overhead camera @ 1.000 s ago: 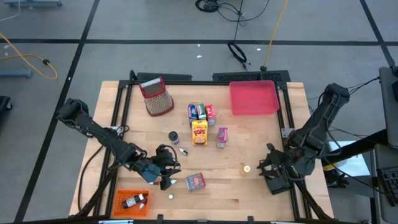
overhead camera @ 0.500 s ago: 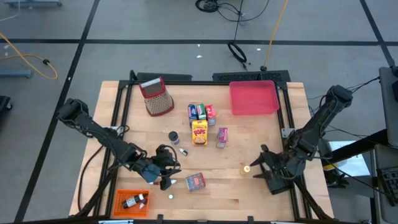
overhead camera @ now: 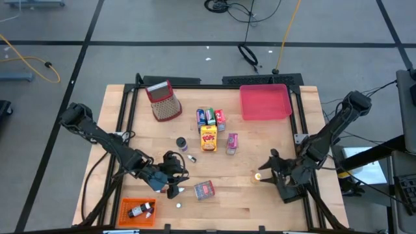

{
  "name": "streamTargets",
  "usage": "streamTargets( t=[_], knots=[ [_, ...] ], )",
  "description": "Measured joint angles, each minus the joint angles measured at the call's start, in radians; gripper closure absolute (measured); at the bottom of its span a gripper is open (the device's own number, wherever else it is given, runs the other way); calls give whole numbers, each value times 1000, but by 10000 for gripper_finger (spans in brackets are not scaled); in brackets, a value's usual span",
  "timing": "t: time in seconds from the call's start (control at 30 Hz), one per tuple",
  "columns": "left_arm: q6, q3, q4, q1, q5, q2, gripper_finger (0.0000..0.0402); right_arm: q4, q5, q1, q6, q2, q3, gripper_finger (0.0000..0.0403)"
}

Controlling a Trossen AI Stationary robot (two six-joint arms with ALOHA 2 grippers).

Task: Pick & Place Kitchen Items
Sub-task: Put the large yellow food coloring bottle into the orange bin

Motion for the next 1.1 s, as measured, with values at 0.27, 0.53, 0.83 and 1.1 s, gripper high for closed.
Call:
streamTargets(
  t=[0.27,0.53,0.83,1.1],
  knots=[
    [0,0,-1,0,0,0,282,24,-4,-9,51,64,0,152],
    [0,0,-2,0,0,0,282,152,-35,-9,-34,161,0,153],
    [-1,0,-2,0,-8,0,282,196,20,-11,-89,235,1,172],
    [-2,0,-3,0,-10,0,282,192,10,-25,-86,235,2,253]
  ],
)
